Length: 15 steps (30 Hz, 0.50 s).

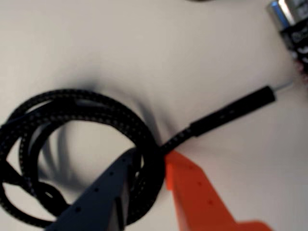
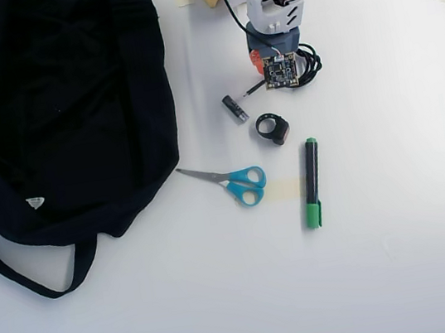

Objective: Put the cable into the black bag

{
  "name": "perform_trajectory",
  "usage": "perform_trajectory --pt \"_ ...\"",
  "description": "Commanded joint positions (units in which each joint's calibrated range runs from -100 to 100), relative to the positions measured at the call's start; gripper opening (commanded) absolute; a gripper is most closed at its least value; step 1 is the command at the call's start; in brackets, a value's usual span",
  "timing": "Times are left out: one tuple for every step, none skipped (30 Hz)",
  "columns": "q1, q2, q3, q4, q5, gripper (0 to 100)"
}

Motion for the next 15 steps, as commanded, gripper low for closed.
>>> perform_trajectory --pt "-0.42 -0.7 -2.7 -0.26 0.23 2" --pt "-0.42 -0.7 -3.32 -0.09 0.23 2" --pt "-0.42 -0.7 -4.13 0.17 0.23 2" --pt "-0.42 -0.7 -4.85 0.43 0.23 2" --pt "-0.42 -0.7 -5.39 0.51 0.28 2" --pt "-0.42 -0.78 -5.93 0.51 0.28 2" --pt "-0.42 -0.78 -6.47 0.6 0.28 2" --pt "-0.42 -0.78 -7.01 0.6 0.28 2" --pt "-0.42 -0.78 -7.46 0.6 0.28 2" --pt "-0.42 -0.78 -8.0 0.69 0.28 2" --pt "-0.42 -0.78 -8.81 1.37 0.28 2" --pt "-0.42 -0.78 -9.7 2.58 0.28 2" --pt "-0.42 -0.78 -10.96 4.22 0.33 2" --pt "-0.42 -0.78 -12.31 6.03 0.33 2" --pt "-0.42 -0.78 -13.93 8.18 0.33 2"
